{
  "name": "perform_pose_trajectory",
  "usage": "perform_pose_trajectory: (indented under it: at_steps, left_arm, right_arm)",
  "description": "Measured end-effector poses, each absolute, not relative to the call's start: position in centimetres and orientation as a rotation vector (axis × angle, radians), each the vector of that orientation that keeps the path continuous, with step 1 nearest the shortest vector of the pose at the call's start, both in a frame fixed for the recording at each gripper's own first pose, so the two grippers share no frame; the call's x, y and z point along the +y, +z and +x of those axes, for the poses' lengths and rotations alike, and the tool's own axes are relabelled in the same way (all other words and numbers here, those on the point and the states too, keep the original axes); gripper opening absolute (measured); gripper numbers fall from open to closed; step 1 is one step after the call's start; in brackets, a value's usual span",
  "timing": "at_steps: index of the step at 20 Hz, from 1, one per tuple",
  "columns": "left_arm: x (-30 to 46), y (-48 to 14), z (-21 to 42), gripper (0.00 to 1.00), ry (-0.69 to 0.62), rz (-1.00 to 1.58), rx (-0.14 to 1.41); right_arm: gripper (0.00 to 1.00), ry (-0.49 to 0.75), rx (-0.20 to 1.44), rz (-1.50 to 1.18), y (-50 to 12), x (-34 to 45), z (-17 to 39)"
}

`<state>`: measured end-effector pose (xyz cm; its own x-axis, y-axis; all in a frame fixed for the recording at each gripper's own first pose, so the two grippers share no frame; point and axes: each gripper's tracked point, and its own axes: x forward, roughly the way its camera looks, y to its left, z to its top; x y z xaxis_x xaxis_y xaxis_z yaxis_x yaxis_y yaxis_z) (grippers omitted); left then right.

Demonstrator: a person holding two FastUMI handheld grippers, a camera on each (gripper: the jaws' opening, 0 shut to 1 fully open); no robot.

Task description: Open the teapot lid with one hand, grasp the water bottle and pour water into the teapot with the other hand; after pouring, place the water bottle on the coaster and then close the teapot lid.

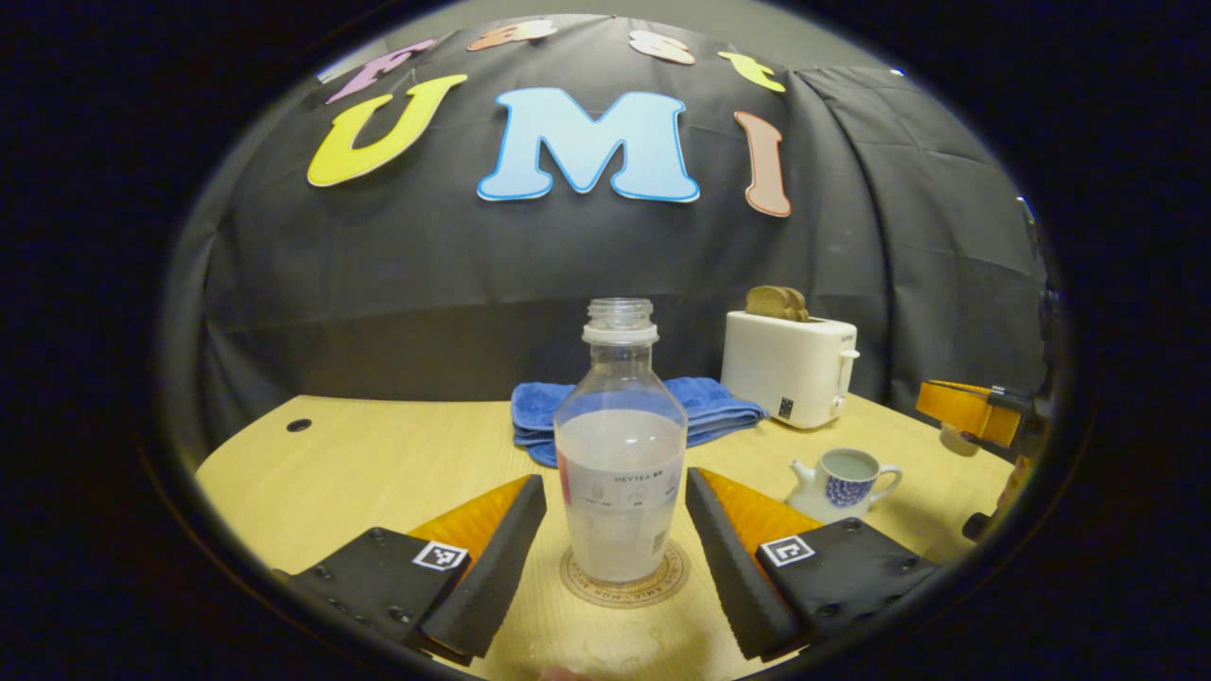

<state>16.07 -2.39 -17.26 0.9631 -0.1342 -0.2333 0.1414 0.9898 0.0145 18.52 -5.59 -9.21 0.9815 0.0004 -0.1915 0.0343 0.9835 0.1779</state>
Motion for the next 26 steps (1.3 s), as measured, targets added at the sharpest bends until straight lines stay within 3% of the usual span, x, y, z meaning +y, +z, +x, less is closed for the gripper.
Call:
perform_pose_trajectory:
  at_steps: [8, 17, 26]
  left_arm:
    - [-3.1, -16.2, 12.4, 1.00, -0.178, -0.040, 0.163]
    - [-1.8, -15.1, 12.3, 1.00, -0.189, -0.032, 0.140]
    - [-1.9, -15.4, 12.4, 1.00, -0.198, -0.039, 0.148]
  right_arm:
    - [0.07, 0.107, 0.154, 0.234, -7.9, -0.5, 23.0]
    - [0.07, 0.106, 0.220, 0.304, -11.9, 0.2, 26.1]
    - [0.07, 0.092, 0.216, 0.152, -12.9, 1.0, 26.2]
